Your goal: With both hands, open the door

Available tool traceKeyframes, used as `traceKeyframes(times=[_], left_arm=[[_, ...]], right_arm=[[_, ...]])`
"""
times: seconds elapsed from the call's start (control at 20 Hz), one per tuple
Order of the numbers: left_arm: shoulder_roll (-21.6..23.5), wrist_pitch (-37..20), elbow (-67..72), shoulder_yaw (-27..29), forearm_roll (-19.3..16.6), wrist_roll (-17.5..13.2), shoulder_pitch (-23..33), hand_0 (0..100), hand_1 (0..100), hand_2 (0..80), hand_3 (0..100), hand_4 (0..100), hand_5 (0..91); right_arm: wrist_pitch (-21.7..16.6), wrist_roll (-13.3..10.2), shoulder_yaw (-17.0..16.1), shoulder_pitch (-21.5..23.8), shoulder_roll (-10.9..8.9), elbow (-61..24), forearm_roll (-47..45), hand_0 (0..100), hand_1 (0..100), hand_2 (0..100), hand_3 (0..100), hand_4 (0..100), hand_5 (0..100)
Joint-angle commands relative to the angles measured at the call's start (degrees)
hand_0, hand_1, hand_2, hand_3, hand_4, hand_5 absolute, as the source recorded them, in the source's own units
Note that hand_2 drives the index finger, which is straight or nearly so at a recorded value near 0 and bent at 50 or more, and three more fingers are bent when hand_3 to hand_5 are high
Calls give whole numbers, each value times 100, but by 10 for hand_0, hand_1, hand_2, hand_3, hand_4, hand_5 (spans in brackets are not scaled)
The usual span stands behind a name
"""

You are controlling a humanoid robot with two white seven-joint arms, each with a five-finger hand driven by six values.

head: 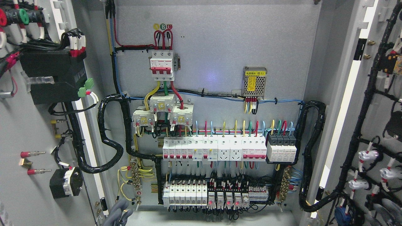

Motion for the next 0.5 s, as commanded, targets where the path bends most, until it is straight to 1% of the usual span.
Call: traceKeyframes(times=[0.0, 0.15, 0.3, 0.35, 0.45], left_arm=[[140, -4154, -345, 877, 124, 29, 504, 0, 0, 0, 0, 0, 0], [140, -4225, -336, 1203, 238, 29, 636, 0, 0, 0, 0, 0, 0], [140, -4225, -301, 1414, 335, 29, 645, 0, 0, 0, 0, 0, 0], [140, -4225, -292, 1537, 344, 29, 636, 0, 0, 0, 0, 0, 0], [149, -4217, -257, 1888, 484, 29, 636, 0, 0, 0, 0, 0, 0]], right_arm=[[22, 1, -196, 36, -132, 84, -34, 0, 0, 0, 0, 0, 0], [48, 1, -213, 27, -132, 304, -34, 0, 0, 0, 0, 0, 0], [57, 1, -257, 0, -140, 594, -51, 0, 0, 0, 0, 0, 0], [66, 1, -275, 0, -132, 656, -69, 0, 0, 0, 0, 0, 0], [66, 1, -301, 0, -132, 665, -322, 0, 0, 0, 0, 0, 0]])
